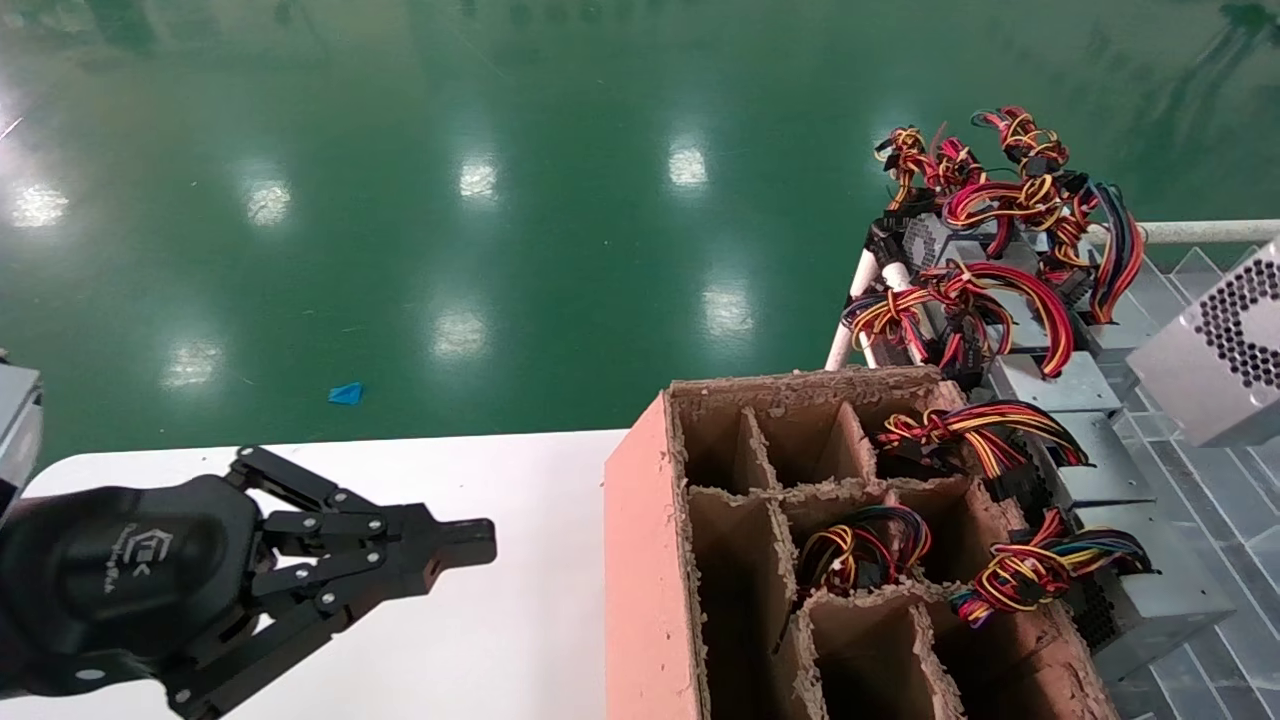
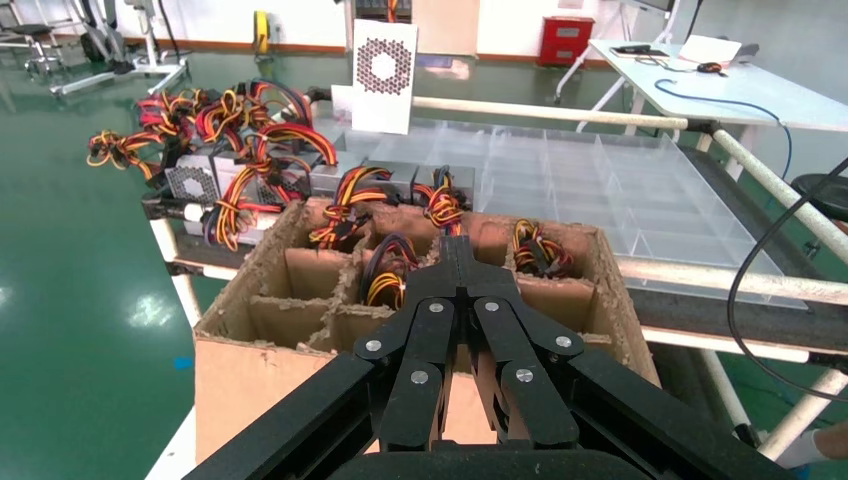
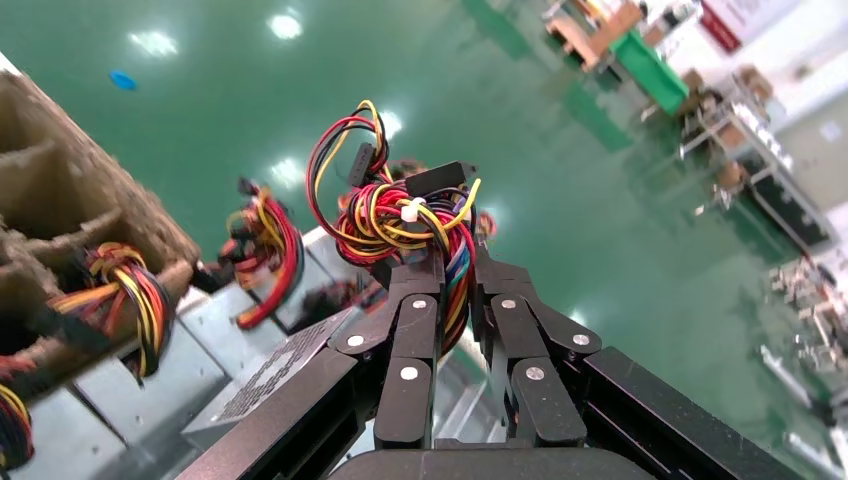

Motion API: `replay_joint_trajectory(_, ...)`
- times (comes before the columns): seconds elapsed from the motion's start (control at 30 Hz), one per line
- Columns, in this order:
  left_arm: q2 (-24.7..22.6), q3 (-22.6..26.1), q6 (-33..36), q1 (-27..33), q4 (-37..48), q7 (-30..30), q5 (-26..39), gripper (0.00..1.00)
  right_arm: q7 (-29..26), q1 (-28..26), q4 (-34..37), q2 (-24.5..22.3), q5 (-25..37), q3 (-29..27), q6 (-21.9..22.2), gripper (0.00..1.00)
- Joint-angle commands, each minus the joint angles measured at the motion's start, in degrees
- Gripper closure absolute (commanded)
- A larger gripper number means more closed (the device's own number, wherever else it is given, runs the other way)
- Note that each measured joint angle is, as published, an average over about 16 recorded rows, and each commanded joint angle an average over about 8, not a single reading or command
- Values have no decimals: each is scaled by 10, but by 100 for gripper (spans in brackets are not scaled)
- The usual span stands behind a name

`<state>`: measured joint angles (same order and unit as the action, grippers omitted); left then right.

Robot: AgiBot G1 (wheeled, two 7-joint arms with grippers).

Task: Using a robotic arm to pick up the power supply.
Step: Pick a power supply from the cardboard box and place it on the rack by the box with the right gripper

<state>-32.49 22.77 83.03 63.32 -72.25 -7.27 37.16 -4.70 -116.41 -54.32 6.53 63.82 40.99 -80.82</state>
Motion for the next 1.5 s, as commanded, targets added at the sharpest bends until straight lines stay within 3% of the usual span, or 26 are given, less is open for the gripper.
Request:
replay_joint_trajectory(0.03,0,0,0,0,0,0,0,100,6,6,16,-4,0,3,3,100)
replay_joint_trajectory(0.4,0,0,0,0,0,0,0,100,75,42,131,16,-9,23,-3,100)
replay_joint_trajectory(0.97,0,0,0,0,0,0,0,100,164,58,279,97,-12,34,-15,100)
replay_joint_trajectory(1.5,0,0,0,0,0,0,0,100,214,40,353,133,13,45,-39,100)
